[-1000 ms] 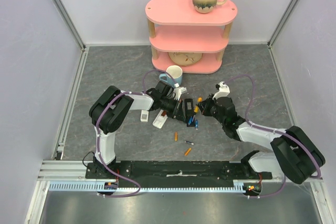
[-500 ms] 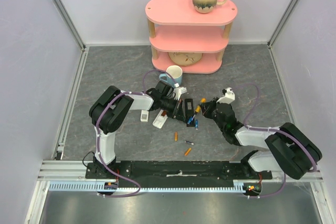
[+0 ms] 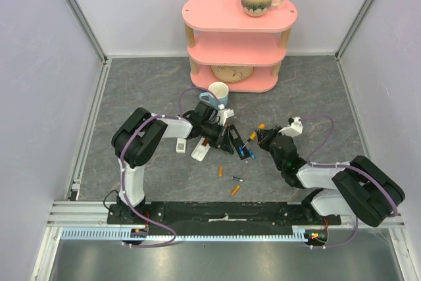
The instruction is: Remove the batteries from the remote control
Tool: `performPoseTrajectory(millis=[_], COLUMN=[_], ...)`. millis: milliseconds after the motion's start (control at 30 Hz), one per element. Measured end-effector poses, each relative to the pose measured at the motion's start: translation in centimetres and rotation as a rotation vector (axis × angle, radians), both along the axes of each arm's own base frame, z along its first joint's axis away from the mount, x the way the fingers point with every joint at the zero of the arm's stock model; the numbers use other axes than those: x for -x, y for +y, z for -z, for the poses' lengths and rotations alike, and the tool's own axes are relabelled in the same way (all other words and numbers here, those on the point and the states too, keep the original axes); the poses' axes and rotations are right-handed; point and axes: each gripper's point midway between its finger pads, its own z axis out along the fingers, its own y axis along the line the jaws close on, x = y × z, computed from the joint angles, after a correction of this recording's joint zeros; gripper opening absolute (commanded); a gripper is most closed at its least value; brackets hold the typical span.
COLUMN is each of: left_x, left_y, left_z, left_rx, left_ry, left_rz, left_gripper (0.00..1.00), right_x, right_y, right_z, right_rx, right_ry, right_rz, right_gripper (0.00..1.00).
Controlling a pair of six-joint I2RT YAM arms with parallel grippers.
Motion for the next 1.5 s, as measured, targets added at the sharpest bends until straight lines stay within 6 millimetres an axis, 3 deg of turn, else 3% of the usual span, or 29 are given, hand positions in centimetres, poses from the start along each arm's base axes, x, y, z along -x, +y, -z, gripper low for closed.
performPoseTrajectory(millis=[300, 867, 1167, 1500], left_x=[0.0, 0.0, -0.3, -1.3], left_y=[0.0, 0.1, 1.7, 2.8], left_z=[0.0, -0.1, -0.8, -3.8], left_rx=[0.000, -0.005, -0.048, -0.013], left_ry=[-0.001, -0.009, -0.116, -0.289], left_rz=[0.001, -0.004, -0.065, -0.147], left_gripper=[0.12, 0.15, 0.33, 0.53], right_x=[-0.4, -0.6, -1.1, -0.9], right_y=[1.2, 2.9, 4.9, 6.0], right_z=[0.6, -1.8, -2.3, -1.8], right_rx=[-0.009, -0.036, -0.030, -0.009], right_ry=[-0.006, -0.052, -0.040, -0.013], right_rz=[-0.021, -0.090, -0.169, -0.226], right_gripper=[0.00, 0.00, 0.00, 0.00])
